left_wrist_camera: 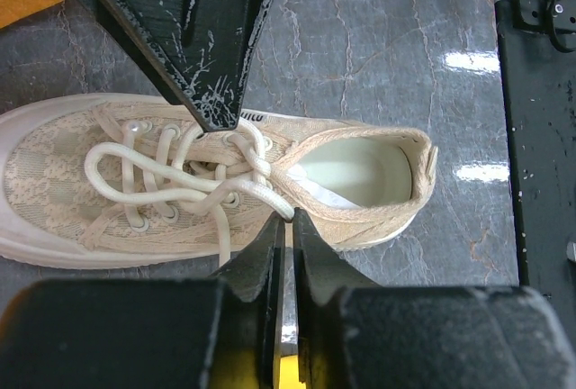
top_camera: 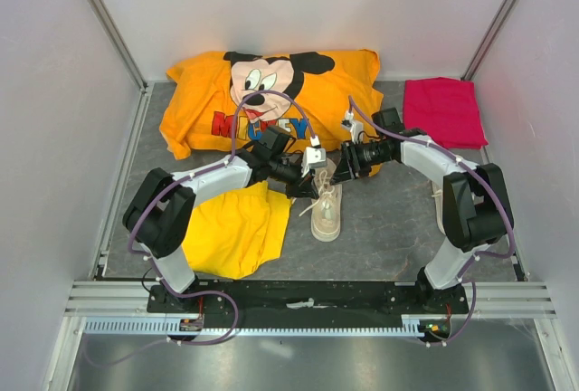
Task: Tie the shoes
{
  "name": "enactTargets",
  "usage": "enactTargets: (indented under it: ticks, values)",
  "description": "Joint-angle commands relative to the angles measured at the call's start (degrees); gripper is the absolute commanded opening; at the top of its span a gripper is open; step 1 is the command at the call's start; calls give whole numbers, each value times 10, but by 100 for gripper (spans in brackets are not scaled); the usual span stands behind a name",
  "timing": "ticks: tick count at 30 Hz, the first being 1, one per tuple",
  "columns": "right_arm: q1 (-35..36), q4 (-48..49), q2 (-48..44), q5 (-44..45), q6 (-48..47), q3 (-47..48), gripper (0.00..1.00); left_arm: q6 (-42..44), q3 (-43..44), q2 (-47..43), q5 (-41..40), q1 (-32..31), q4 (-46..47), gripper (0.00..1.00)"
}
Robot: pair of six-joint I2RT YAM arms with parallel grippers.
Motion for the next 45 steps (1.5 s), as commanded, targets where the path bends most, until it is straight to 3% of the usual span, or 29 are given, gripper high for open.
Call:
enactTargets:
  ticks: [1,19,25,32,42,44,45]
  values:
    - [1,10,-4,-4,-2,-8,42,-2,16,-11,3,2,18,15]
    - [1,3,-7,4,-11,-8,42,-23,25,-9,10,2,30,23]
    - [0,1,-4,10,-15,-10,39,-31,25,-11,15,2,36,9]
    - [1,2,9,3,-12,-7,37,-30,25,-11,16,2,34,11]
    - [1,20,26,3,5,-11,39,-27,26,-9,17,2,32,3]
    - [1,22,26,-2,5,-10,35,-28,28,-7,17,2,30,2]
    - [2,29,23,-5,5,-10,27,-29,30,-6,16,2,29,1]
